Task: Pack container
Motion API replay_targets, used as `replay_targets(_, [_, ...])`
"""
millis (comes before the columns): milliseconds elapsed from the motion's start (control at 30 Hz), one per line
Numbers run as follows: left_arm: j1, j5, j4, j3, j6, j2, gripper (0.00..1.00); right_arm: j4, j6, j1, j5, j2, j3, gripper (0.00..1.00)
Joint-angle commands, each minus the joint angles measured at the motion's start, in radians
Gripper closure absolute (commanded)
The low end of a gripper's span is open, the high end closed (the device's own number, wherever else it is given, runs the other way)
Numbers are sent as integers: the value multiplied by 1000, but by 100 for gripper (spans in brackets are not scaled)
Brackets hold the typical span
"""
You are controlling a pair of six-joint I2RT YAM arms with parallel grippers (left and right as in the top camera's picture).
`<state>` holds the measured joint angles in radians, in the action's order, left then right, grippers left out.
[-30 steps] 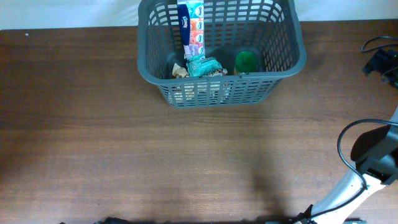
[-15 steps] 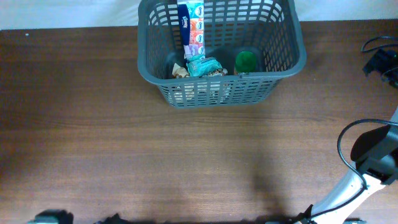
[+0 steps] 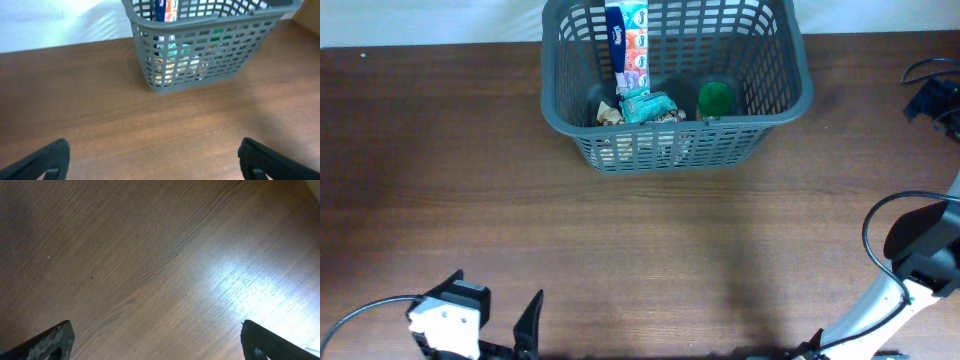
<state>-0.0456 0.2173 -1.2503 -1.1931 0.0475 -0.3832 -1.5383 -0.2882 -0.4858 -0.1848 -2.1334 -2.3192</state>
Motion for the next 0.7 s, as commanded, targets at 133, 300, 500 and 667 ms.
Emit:
replay_targets(133, [23, 57, 213, 293, 89, 241, 1, 2, -9, -4, -2, 1, 6, 1])
replay_targets(300, [23, 57, 349, 448, 89, 373, 1, 2, -9, -4, -2, 1, 6, 1])
replay_targets(500, [27, 57, 539, 553, 92, 378, 1, 2, -9, -4, -2, 1, 6, 1])
replay_targets(667, [27, 68, 734, 648, 164, 378, 1, 2, -9, -4, -2, 1, 6, 1])
